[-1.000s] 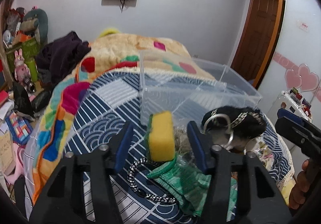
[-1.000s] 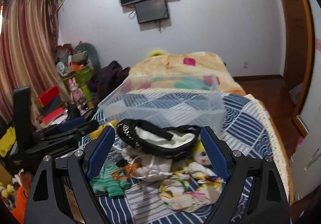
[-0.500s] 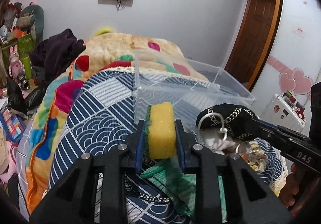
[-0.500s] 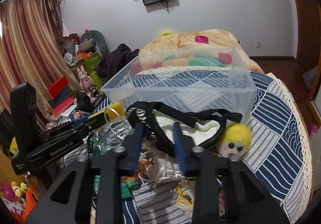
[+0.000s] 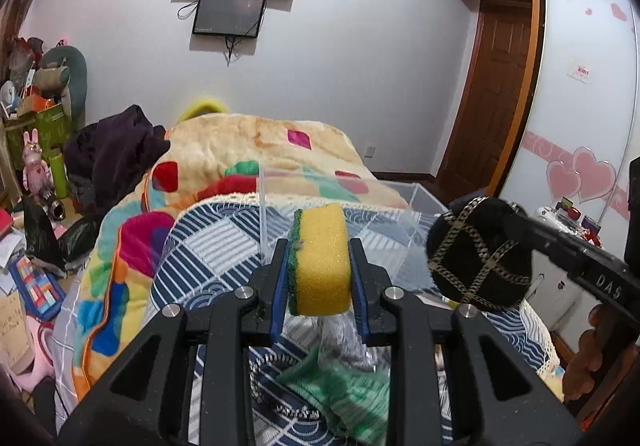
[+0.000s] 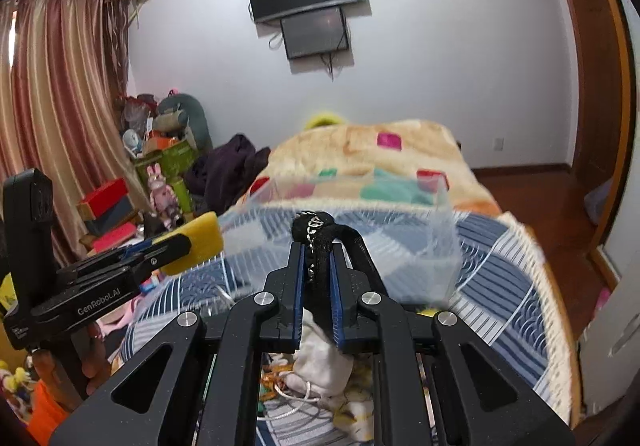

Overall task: Organize soft objects
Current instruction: 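Grasp the yellow sponge with the left gripper while the right grasps the black bag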

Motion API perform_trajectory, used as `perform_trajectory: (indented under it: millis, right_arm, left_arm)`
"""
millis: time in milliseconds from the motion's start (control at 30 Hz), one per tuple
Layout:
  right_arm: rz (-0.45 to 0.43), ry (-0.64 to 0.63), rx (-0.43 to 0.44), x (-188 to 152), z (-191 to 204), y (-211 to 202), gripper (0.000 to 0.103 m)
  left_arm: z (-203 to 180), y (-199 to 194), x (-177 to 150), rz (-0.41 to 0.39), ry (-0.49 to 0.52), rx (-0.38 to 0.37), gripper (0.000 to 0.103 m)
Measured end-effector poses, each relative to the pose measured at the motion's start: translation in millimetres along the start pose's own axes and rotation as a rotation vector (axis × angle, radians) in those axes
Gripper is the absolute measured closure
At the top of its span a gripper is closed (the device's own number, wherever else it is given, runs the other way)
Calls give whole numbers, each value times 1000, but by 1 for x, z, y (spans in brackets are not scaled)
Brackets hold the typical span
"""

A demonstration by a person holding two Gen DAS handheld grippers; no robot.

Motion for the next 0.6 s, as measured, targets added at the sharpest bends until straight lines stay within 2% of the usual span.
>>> perform_trajectory:
  millis: [367, 600]
  right_arm:
    - [-92, -31, -50, 48, -12, 8, 93]
    - [-47, -59, -121, 53, -16, 47, 93]
  left_arm:
    - [-4, 29, 43, 11, 30, -13, 75]
    - [-6, 72, 48, 91, 58, 15, 75]
Point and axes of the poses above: each gripper's, at about its wrist camera, not at the fingertips, and y roughly the way its jaws point, z to its left, x to its top, the point moved 3 cm from there along y, roughly the way its jaws point
